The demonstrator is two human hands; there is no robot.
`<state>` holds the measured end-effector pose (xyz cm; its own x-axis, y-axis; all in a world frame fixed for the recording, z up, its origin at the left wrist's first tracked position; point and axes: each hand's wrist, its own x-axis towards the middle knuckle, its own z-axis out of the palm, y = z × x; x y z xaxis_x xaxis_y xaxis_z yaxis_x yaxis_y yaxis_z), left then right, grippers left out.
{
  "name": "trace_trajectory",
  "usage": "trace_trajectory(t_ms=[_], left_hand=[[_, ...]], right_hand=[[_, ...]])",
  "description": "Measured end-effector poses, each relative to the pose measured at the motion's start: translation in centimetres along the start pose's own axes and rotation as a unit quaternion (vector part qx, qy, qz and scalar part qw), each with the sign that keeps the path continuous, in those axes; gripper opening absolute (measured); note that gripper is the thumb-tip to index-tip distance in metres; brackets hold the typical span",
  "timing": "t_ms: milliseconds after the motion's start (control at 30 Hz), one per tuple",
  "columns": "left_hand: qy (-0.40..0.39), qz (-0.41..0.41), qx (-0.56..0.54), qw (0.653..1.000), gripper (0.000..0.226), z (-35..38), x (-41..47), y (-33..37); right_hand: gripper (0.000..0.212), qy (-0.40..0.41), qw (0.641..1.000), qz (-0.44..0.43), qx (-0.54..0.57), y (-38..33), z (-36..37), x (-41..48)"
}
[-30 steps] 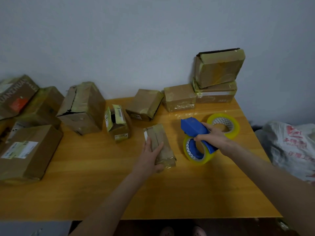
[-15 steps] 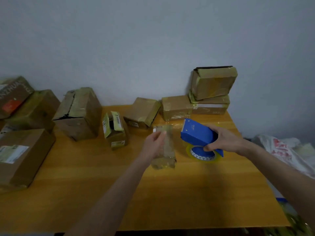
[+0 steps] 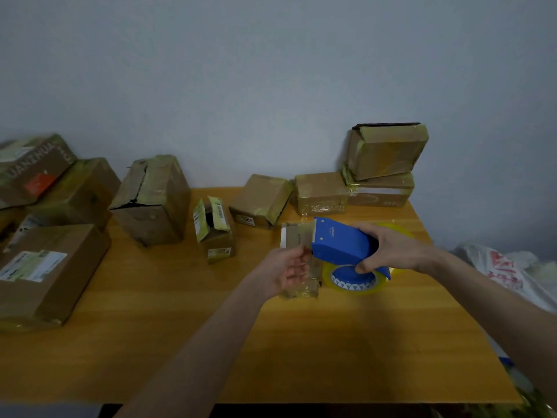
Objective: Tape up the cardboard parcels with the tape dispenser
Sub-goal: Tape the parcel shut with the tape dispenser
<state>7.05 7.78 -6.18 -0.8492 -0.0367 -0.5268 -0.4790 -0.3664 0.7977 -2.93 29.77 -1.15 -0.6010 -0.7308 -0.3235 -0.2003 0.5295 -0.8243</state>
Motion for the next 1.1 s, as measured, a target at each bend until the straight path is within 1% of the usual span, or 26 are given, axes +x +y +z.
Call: trace_trajectory(t_ms=[33, 100, 133, 267, 433, 567, 700, 900, 1100], left_hand=[[-0.007, 0.011, 0.007, 1.0, 0.022, 0.0, -0.1, -0.1], [-0.03, 0.023, 0.031, 0.999, 0.038, 0.4, -0.3, -0.4], [-0.039, 0.025, 0.038, 0.998, 0.041, 0.5, -0.3, -0.5], [-0.027, 0.028, 0.029, 0.999, 0.028, 0.3, -0.1, -0.5], [-0.054, 0.014, 0.061, 0.997, 0.031, -0.3, -0.4, -0.5], [-0.062, -0.001, 0.024, 0.998, 0.025, -0.1, -0.5, -0.4], [-0.052, -0.002, -0.024, 0.998, 0.034, -0.5, -0.3, -0.1], [0.011, 0.005, 0.004, 1.0, 0.037, -1.4, 0.2, 0.4], [-0.016, -0.042, 0.044, 0.998, 0.037, -0.9, -0.1, -0.2]], right_hand=[[0.058, -0.002, 1.0, 0.0, 0.0, 0.0, 0.1, 0.0], [0.057, -0.003, 1.0, 0.001, -0.005, -0.1, 0.3, 0.1], [0.057, -0.004, 1.0, 0.004, -0.009, -0.2, 0.5, 0.2], [0.058, -0.017, 1.0, 0.008, -0.011, -0.3, 0.7, 0.3], [0.056, -0.003, 1.0, 0.016, 0.005, 0.3, 0.4, 0.0], [0.056, 0.002, 1.0, 0.022, 0.02, 0.4, 0.3, -0.3], [0.058, -0.001, 1.0, 0.02, 0.023, 0.5, 0.2, -0.3], [0.06, -0.004, 1.0, 0.018, 0.002, 0.4, 0.2, -0.3], [0.062, -0.004, 1.0, 0.014, 0.003, 0.2, 0.5, 0.0]])
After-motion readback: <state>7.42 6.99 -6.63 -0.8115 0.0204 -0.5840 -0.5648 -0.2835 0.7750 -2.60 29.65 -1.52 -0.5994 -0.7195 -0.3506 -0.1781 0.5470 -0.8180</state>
